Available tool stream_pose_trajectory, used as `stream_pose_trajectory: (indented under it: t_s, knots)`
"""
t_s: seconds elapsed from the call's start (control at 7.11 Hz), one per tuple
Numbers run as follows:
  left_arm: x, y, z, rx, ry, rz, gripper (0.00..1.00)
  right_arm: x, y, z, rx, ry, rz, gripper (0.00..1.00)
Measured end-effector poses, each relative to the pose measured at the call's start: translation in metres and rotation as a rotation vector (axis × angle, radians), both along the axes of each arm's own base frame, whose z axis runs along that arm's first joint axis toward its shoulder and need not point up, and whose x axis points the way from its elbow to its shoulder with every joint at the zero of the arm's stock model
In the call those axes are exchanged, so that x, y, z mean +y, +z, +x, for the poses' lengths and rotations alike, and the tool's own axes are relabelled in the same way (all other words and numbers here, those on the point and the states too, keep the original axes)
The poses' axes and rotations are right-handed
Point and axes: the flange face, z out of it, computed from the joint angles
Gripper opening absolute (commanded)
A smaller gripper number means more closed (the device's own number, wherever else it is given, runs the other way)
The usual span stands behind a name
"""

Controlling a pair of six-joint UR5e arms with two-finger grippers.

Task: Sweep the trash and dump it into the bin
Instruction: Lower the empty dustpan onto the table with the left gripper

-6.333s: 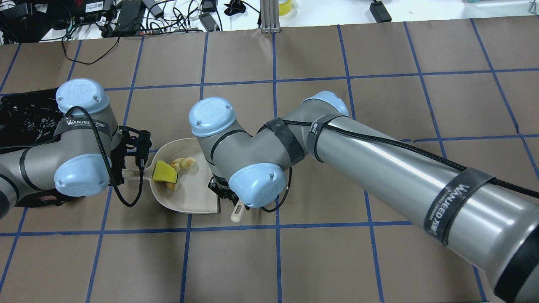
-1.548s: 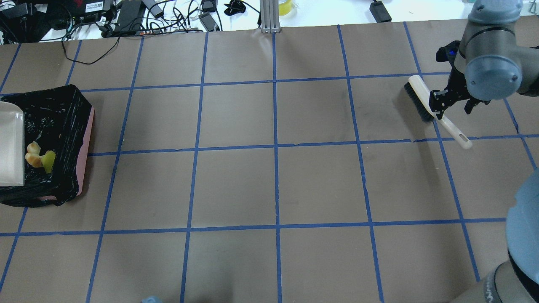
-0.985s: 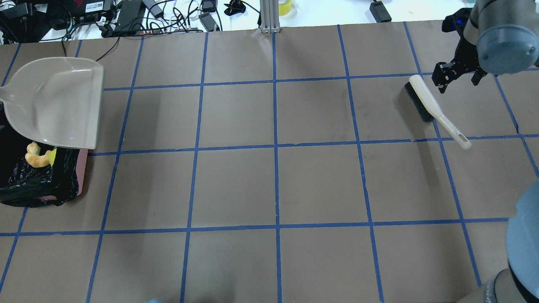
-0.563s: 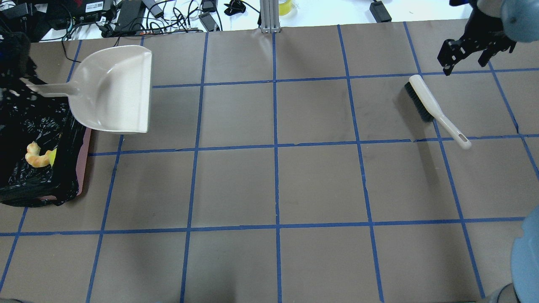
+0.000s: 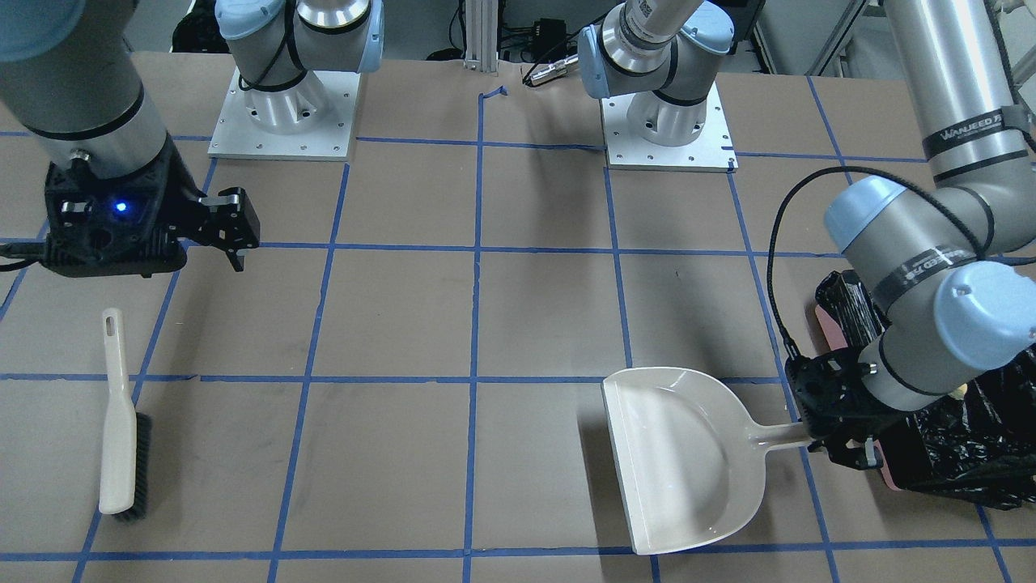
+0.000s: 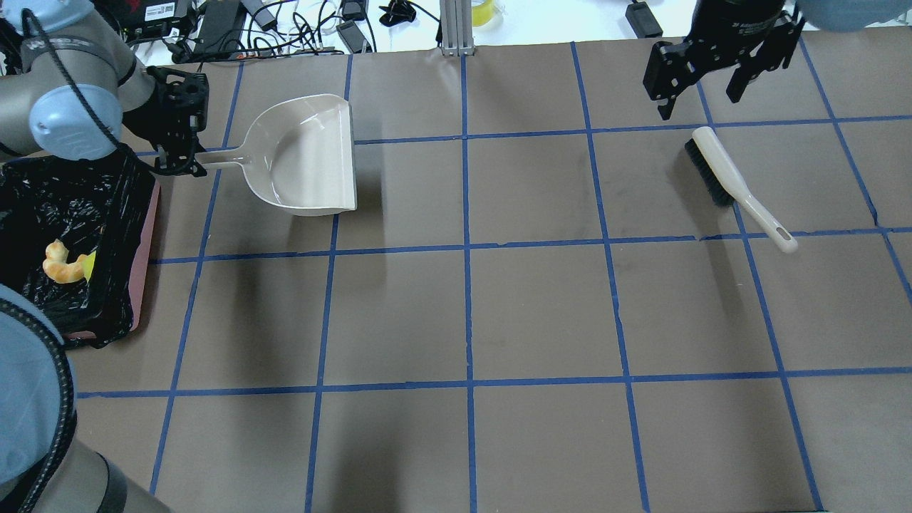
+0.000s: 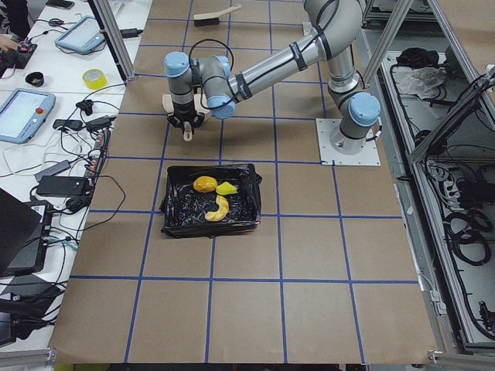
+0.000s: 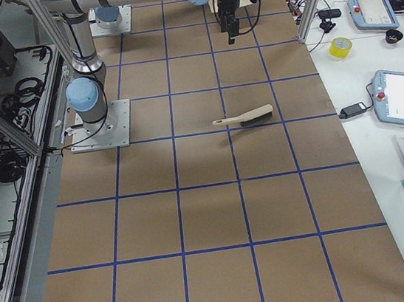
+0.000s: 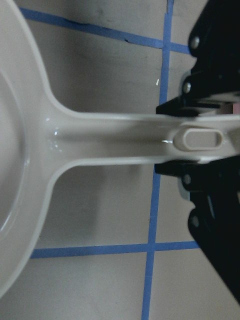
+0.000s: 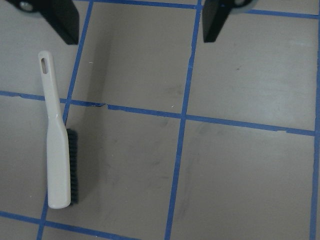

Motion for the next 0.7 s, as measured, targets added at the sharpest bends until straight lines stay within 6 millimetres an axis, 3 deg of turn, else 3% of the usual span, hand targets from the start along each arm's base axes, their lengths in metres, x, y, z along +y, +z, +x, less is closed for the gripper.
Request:
stream_pose_trajectory:
  t_s: [0.42,0.7]
  knots:
    - [-0.01,-0.038,-0.068,-0.087,-0.113,0.039,0.0,0.017,-0.004,0.006,0.0,-0.009,-0.011,0.92]
    - [-0.009,-0.037,-0.085,-0.139,-0.181,0.049,0.0,0.018,-0.006,0.006,0.001,0.0,-0.009,0.94]
